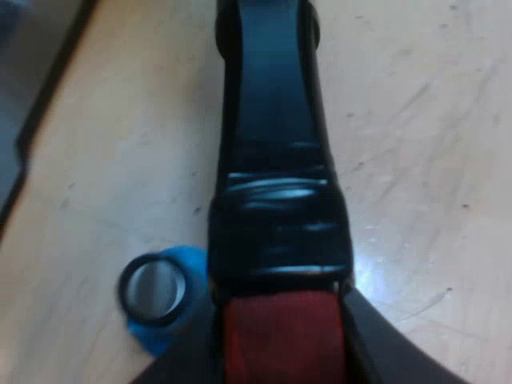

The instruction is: Put the handle in the coffee machine

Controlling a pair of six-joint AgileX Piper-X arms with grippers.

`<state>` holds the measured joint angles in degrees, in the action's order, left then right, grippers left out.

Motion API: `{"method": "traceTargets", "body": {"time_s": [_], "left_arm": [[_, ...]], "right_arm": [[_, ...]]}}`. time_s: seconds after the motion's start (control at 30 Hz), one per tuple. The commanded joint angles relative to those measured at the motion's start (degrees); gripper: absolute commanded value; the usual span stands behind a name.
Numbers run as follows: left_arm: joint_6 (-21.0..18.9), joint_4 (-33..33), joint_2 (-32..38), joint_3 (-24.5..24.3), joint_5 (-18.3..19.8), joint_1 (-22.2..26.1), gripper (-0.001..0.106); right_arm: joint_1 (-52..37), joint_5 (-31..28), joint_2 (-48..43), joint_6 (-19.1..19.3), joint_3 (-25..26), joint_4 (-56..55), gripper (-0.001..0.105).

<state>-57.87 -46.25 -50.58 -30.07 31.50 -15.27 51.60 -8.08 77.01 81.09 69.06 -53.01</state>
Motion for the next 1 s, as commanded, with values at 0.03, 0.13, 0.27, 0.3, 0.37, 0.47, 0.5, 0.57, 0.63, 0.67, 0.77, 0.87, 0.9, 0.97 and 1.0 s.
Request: {"method": "traceTargets", "body": {"time_s": [0.03,0.13,0.27,0.3,0.37,0.47,0.5,0.57,0.63,0.67,0.77,0.87,0.9,0.97,1.0], "left_arm": [[0.02,1.44,0.17,-1.26,2.78,3.17,0.001],[0.15,1.03,-0.37,-2.99,3.04,7.24,0.001],[1.72,-0.10,-2.70,-5.32,3.58,11.16,0.001],[2.11,-0.29,-3.75,-6.10,3.65,12.22,0.001],[2.93,-0.25,-5.00,-7.04,3.95,13.74,0.001],[4.67,-0.25,-7.19,-8.47,4.08,15.31,0.001],[5.58,-0.25,-7.86,-8.95,4.09,15.27,0.001],[5.92,0.18,-9.13,-9.59,4.60,15.27,0.001],[5.92,0.44,-9.94,-9.77,5.41,15.27,0.001],[5.92,0.81,-10.41,-9.78,5.89,15.27,0.001],[5.92,2.64,-11.85,-9.76,6.56,15.27,0.001],[5.64,4.41,-13.37,-9.76,6.68,15.27,0.001],[5.32,4.80,-13.76,-9.76,7.26,15.27,0.001],[4.78,5.74,-14.43,-9.76,8.08,15.27,0.001],[3.69,6.92,-14.77,-9.76,8.08,15.27,0.001]], "right_arm": [[3.73,-5.23,-0.45,-0.49,-1.74,7.58,0.078],[7.73,-10.06,-0.45,-2.80,-4.49,14.42,0.078],[11.22,-15.51,-0.45,-2.93,-7.09,20.01,0.078],[12.16,-16.99,-0.45,-2.93,-7.78,21.71,0.078],[13.03,-18.02,-0.45,-2.66,-8.49,23.65,0.078],[13.26,-18.09,-0.45,-2.53,-8.76,25.20,0.078],[13.26,-18.28,-0.45,-2.53,-8.76,25.20,0.078],[13.26,-18.35,-0.45,-2.53,-8.76,26.90,0.078],[13.26,-18.35,-0.45,-2.92,-8.76,28.43,0.078],[13.26,-18.35,-0.45,-2.93,-8.76,28.75,0.078],[13.26,-18.35,0.13,-2.93,-8.76,29.80,0.078],[13.71,-18.90,1.82,-3.91,-8.76,31.44,0.078],[14.22,-21.34,2.76,-3.91,-8.76,32.32,0.078],[15.03,-26.67,4.14,-3.91,-9.22,33.86,0.078],[15.51,-29.15,4.99,-4.10,-9.84,35.62,0.078]]}}
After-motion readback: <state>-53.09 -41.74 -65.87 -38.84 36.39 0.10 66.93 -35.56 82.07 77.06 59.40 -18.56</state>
